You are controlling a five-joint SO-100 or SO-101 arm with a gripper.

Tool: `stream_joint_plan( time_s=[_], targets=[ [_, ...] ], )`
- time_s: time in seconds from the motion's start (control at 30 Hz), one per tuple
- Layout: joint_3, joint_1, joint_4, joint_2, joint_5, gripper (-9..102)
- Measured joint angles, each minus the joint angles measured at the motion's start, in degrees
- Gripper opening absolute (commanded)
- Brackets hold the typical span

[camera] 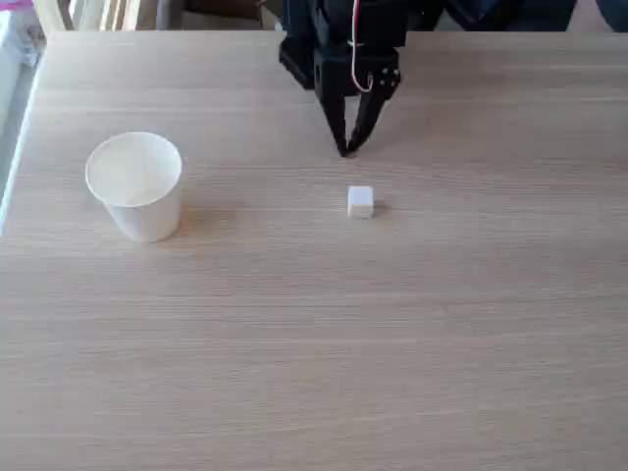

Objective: Grasp a block and put it in the bin.

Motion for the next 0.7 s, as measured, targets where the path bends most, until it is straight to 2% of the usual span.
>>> stream_joint_plan(
  time_s=[0.7],
  targets=[
    [0.0, -2.3, 0.1, 0.0, 1.4, 0]
  ],
)
